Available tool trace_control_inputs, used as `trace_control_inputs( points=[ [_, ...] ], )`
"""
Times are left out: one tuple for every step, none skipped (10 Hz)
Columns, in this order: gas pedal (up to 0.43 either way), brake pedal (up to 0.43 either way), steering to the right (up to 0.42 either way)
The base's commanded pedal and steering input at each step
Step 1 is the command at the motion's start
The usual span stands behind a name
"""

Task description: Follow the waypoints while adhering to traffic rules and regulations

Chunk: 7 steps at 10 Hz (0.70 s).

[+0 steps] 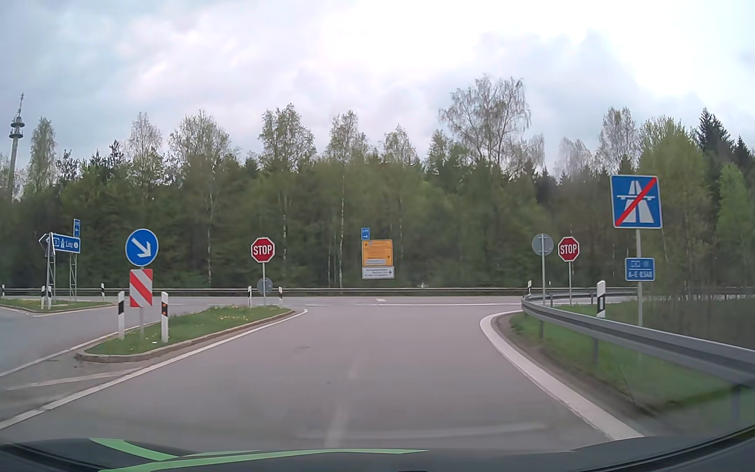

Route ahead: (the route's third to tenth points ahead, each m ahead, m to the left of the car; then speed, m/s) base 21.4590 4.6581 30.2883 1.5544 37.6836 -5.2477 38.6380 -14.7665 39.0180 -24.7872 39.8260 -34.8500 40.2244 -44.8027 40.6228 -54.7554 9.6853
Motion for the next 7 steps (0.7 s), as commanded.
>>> trace_control_inputs(
  points=[
    [0.000,0.122,0.034],
    [0.000,0.122,0.037],
    [0.000,0.128,0.041],
    [0.000,0.134,0.046],
    [0.000,0.134,0.051],
    [0.000,0.140,0.054],
    [0.000,0.152,0.059]
  ],
)
